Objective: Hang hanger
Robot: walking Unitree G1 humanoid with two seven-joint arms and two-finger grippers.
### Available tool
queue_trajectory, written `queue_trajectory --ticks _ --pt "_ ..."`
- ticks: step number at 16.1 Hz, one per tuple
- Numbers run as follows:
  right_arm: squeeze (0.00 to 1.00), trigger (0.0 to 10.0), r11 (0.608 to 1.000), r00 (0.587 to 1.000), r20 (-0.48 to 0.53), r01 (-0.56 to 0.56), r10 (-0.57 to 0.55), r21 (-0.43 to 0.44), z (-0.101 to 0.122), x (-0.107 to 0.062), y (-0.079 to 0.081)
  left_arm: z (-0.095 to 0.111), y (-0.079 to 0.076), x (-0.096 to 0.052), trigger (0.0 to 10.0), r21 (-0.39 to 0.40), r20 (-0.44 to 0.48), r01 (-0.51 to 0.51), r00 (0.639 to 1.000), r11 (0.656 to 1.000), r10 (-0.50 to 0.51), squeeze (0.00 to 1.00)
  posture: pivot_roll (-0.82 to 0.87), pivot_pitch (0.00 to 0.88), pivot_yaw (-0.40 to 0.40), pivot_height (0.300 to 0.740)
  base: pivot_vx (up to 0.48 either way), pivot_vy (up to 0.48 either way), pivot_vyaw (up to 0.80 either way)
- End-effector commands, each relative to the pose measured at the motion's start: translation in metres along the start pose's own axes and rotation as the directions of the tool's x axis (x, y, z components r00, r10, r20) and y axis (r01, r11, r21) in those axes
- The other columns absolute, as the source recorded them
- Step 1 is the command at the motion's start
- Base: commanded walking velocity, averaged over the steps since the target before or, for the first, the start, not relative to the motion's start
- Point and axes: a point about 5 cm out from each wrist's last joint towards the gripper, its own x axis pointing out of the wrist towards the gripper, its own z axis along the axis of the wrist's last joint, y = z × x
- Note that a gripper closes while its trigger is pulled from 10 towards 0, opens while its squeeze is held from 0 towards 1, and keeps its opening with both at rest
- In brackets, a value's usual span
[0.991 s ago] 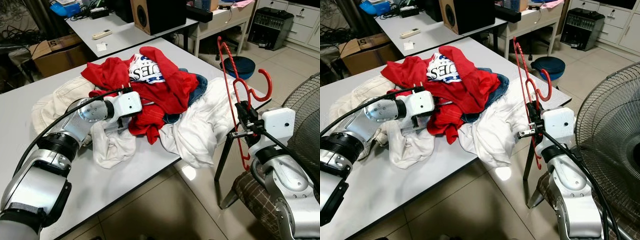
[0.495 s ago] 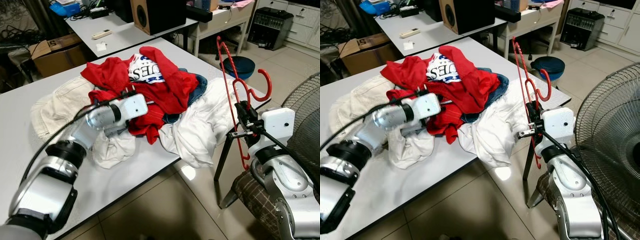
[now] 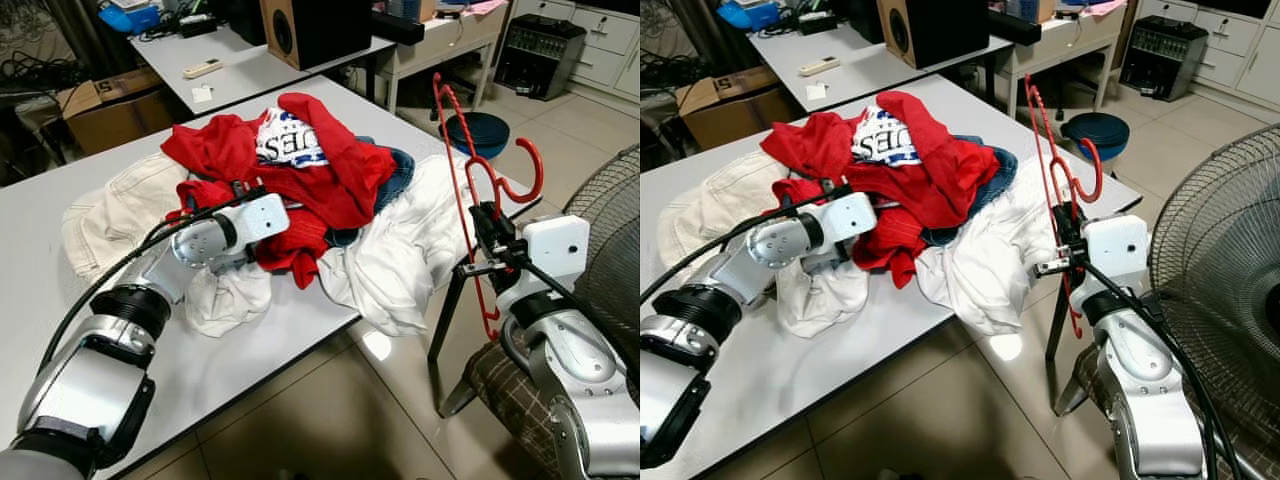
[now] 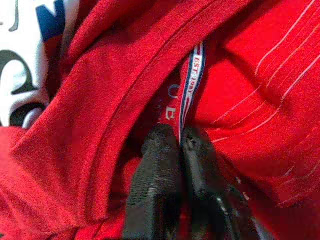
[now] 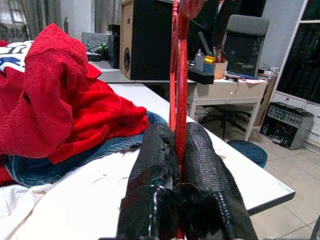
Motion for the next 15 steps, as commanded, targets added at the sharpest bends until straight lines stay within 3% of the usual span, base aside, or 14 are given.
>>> queue_trajectory --ticks 1,6,8,9,10,11,12,14,15 --pt "0.00 10.0 1.000 1.000 0.012 -0.020 0.020 0.014 0.002 0.001 0.003 -0.002 0.009 -0.002 0.0 0.027 -0.022 -0.017 1.000 0.999 0.018 0.00 -0.11 0.000 0.115 0.740 0.000 0.000 0.00" --pt "0.00 10.0 1.000 1.000 0.014 -0.020 0.020 0.013 0.003 0.001 0.003 -0.001 0.014 -0.003 0.0 0.010 -0.008 -0.007 1.000 1.000 0.007 0.00 -0.11 0.000 0.120 0.740 0.000 0.000 0.00" --pt "0.00 10.0 1.000 1.000 0.014 -0.014 0.014 0.011 0.003 0.001 0.001 0.011 0.017 -0.010 0.0 -0.071 0.137 0.166 0.978 0.984 -0.155 0.00 -0.11 0.000 0.119 0.740 0.000 0.000 0.00" --pt "0.00 10.0 1.000 1.000 0.014 -0.013 0.013 0.008 0.003 0.000 0.000 0.022 0.027 -0.016 0.0 -0.185 0.242 0.262 0.946 0.947 -0.214 0.00 -0.11 0.000 0.118 0.740 0.000 0.000 0.00" --pt "0.00 10.0 1.000 1.000 0.016 -0.012 0.012 0.007 0.003 0.001 -0.001 0.032 0.039 -0.025 0.0 -0.248 0.326 0.366 0.903 0.897 -0.279 0.00 -0.11 0.000 0.118 0.740 0.000 0.000 0.00" --pt "0.00 10.0 1.000 1.000 0.019 -0.010 0.009 0.009 0.004 0.001 -0.002 0.038 0.050 -0.031 0.0 -0.267 0.367 0.404 0.882 0.875 -0.296 0.00 -0.10 0.000 0.119 0.740 0.000 0.000 0.00" --pt "0.00 10.0 1.000 1.000 0.026 -0.005 0.005 0.013 0.004 0.003 -0.003 0.054 0.080 -0.047 0.0 -0.269 0.461 0.437 0.841 0.858 -0.284 0.00 -0.10 0.000 0.122 0.740 0.000 0.000 0.00" --pt "0.00 10.0 1.000 1.000 0.031 -0.002 0.001 0.017 0.005 0.003 -0.003 0.060 0.096 -0.054 0.0 -0.257 0.505 0.402 0.831 0.879 -0.232 0.00 -0.10 0.000 0.124 0.740 0.000 0.000 0.00" --pt "0.00 10.0 1.000 0.999 0.036 0.002 -0.003 0.027 0.005 0.003 -0.002 0.065 0.105 -0.060 0.0 -0.267 0.553 0.396 0.810 0.878 -0.197 0.00 -0.09 0.000 0.127 0.740 0.000 0.000 0.00"
